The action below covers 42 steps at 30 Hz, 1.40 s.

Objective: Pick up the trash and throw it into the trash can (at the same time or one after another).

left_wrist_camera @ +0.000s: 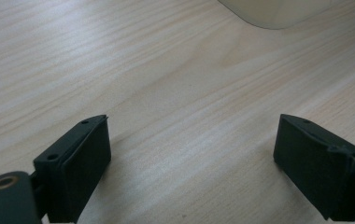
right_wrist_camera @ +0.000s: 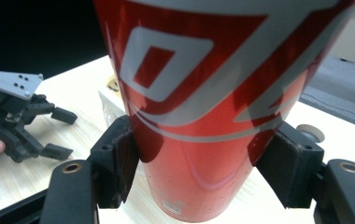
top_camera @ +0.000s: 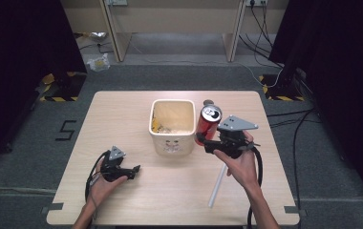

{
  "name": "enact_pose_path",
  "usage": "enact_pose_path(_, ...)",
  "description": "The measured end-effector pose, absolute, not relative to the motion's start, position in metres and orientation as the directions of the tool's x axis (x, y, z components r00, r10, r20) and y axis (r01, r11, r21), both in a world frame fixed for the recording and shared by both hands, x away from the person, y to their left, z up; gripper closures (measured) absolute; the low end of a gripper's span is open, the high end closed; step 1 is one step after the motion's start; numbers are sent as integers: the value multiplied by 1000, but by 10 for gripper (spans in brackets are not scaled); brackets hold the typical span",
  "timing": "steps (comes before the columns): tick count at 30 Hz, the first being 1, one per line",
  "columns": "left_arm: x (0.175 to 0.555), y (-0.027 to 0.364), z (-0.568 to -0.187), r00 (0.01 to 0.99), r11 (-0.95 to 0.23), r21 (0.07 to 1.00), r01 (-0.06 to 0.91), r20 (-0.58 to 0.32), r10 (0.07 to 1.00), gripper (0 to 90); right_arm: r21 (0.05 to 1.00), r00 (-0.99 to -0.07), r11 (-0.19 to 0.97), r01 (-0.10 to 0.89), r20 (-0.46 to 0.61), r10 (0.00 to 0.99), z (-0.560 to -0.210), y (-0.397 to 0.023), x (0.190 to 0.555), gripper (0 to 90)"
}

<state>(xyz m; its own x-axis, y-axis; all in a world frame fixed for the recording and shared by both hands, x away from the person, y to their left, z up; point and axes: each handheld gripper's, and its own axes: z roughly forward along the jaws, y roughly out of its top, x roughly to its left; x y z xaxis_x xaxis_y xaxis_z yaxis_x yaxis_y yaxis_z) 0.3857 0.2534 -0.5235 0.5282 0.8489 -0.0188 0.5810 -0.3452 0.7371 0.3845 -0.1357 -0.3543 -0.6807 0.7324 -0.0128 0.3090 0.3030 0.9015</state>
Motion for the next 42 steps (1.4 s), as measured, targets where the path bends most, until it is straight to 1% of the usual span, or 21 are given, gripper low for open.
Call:
enact_pose_path(16,386,253,-523,528,-345,737,581,-19,849,102,895,-694,325,306,-24,719,-335,-114,411,338)
enact_pose_path(25,386,253,-523,528,-345,737,581,-19,849,102,894,-705,327,307,-17,709,-330,-92,432,338)
enact_pose_path(34,386,253,-523,528,-345,737,581,-19,849,102,882,-716,340,325,-5,698,-336,-68,453,338)
enact_pose_path(42,386,253,-524,527,-344,738,580,-19,849,102,869,-726,358,343,3,688,-346,-55,462,337)
